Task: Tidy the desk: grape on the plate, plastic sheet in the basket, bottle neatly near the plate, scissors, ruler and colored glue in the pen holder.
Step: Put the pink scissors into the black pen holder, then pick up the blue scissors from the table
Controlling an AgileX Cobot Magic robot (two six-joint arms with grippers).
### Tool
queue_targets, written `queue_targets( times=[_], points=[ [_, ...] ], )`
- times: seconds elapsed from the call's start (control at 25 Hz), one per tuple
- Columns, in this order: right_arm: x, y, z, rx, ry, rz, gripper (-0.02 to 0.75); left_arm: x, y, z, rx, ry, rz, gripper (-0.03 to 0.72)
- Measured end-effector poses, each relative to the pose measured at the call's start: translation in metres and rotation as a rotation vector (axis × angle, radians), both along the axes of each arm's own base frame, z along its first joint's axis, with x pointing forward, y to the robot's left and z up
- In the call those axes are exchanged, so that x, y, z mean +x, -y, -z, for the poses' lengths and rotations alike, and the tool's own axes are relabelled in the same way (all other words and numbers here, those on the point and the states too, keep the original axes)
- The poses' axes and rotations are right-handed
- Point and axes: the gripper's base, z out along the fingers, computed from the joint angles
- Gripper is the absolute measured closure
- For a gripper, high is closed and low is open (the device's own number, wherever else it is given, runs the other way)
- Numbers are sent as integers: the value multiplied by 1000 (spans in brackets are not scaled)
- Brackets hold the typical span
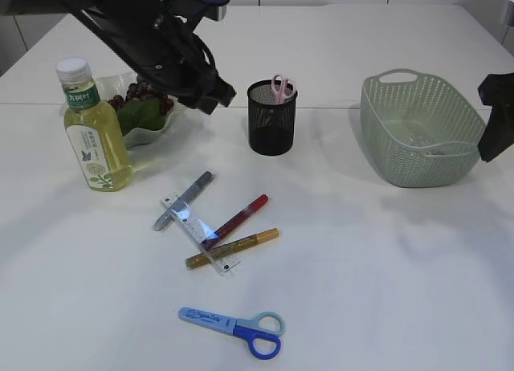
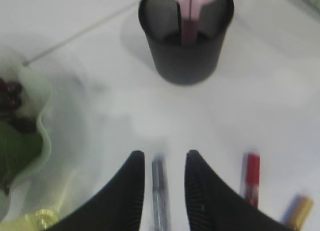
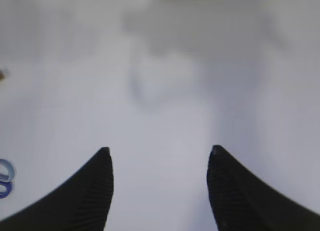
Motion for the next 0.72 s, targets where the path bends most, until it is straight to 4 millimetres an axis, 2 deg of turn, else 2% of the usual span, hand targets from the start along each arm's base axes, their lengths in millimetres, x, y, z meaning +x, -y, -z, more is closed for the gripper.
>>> queue_targets(
  times=[0.16,0.4,0.72],
  points=[
    [-4,-1,1,12,-53,15,267,-25,-8,-8,109,-180,116,482],
    [-9,-2,2,32,-102,29,267,-59,-10,-22,144,-379,396,482],
    [-9,-4,2,53,-105,33,267,-74,-11,-49,94,-346,453,480]
  ],
)
